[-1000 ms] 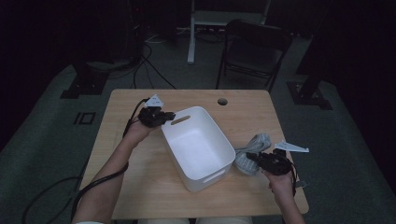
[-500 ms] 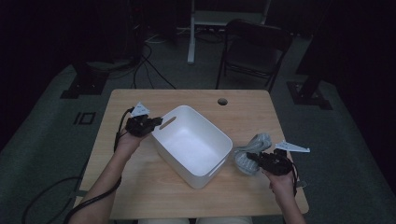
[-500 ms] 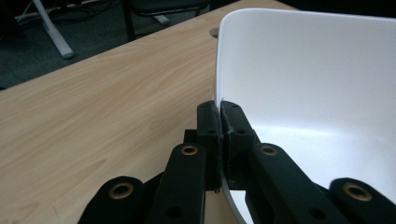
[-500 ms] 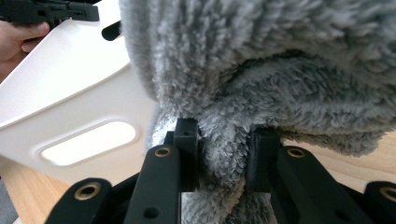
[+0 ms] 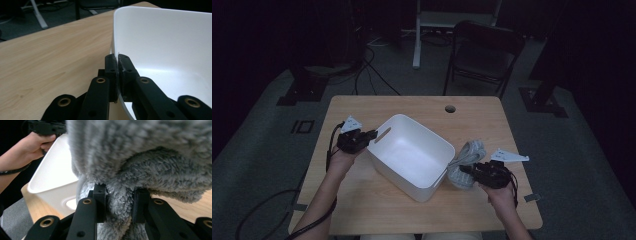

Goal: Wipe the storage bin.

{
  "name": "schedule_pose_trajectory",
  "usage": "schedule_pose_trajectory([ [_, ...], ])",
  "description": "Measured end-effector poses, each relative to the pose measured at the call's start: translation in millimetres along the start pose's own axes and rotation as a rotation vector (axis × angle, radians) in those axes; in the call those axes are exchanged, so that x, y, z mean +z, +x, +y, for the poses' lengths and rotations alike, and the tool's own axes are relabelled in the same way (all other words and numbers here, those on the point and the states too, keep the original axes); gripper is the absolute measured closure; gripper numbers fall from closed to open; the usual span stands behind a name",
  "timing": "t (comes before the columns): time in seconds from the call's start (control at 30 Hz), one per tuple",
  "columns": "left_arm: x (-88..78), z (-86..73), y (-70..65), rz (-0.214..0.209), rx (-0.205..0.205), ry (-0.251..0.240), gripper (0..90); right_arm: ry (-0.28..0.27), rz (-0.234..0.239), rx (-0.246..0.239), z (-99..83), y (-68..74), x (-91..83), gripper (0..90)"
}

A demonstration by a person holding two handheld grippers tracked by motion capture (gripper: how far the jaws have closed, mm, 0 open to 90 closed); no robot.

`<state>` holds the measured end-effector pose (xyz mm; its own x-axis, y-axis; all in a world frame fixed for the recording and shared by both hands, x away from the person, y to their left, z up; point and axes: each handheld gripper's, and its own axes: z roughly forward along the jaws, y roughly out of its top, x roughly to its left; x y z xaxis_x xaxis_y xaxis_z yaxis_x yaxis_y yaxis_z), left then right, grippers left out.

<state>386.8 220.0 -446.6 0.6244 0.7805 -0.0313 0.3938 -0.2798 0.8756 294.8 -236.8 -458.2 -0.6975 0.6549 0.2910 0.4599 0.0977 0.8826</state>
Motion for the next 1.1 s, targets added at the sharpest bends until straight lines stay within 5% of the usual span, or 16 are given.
schedule_pose_trajectory([
  [0.07,-2.3,-2.2,1.7,-0.027,-0.021,-0.002,84.7,0.009,-0.016,-0.005,0.7,-1.5,7.6,71.0],
  [0.17,-4.0,-7.2,-1.3,-0.04,0.005,0.011,81.2,0.017,-0.027,0.005,0.4,-4.5,18.2,71.0],
  [0.4,-6.3,-12.4,-11.3,0.034,0.002,-0.013,80.3,0.005,-0.023,0.03,1.7,-6.4,29.6,70.9],
  [0.47,-5.3,-11.8,-16.7,0.067,0.027,-0.003,80.3,0.002,-0.021,0.023,1.5,-5.7,29.1,70.9],
  [1.1,-4.3,-16.4,-19.9,0.072,-0.005,-0.043,78.9,0.034,-0.08,0.033,-9.4,-18.6,47.3,71.2],
])
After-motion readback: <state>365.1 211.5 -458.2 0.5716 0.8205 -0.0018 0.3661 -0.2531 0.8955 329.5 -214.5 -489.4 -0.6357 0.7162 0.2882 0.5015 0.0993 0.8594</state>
